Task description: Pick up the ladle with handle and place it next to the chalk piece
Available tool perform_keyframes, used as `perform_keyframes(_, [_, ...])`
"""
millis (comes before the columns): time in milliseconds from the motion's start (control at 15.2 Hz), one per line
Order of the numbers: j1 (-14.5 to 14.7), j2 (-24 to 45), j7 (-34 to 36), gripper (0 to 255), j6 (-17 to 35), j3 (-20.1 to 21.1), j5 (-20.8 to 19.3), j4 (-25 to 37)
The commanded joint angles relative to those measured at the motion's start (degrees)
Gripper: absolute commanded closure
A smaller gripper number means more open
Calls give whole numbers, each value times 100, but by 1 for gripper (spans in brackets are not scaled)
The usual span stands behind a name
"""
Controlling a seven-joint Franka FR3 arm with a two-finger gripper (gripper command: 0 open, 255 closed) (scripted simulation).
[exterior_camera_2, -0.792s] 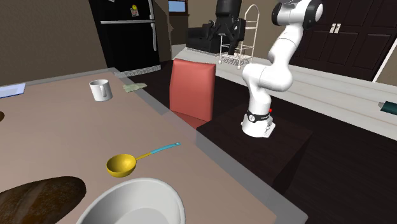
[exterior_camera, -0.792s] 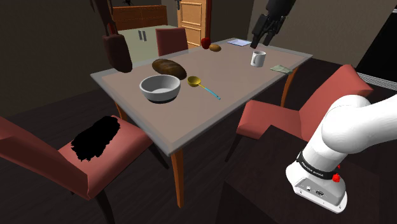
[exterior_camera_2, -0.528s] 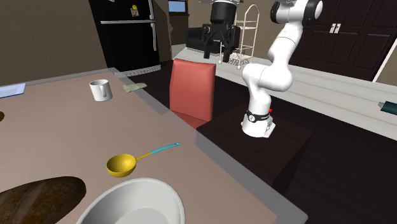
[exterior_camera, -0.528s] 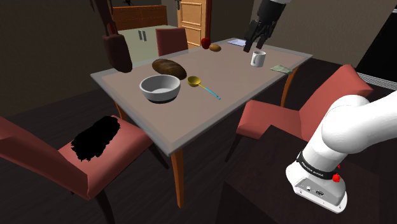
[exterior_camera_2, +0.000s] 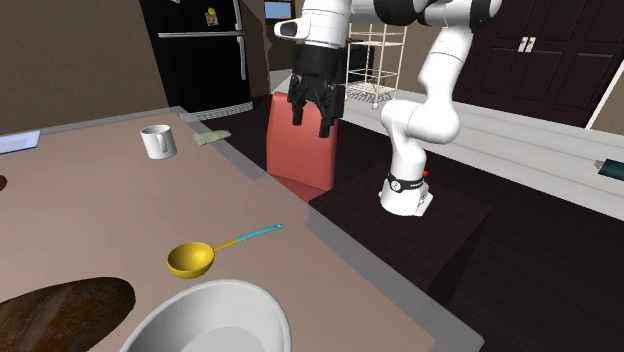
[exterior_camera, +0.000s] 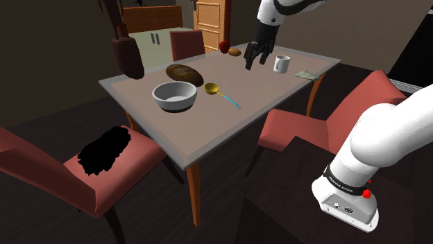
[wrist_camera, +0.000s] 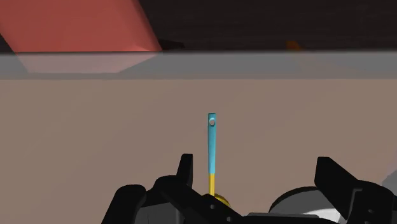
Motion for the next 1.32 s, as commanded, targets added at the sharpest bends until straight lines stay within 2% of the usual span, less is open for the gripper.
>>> perform_keyframes(0, [-8, 449, 59, 0, 217, 50, -64, 178])
perform_keyframes(660, [-83, 2624, 339, 0, 1065, 160, -521, 1200])
perform_keyframes(1254, [-52, 4665, 589, 0, 1281, 103, -970, 2737])
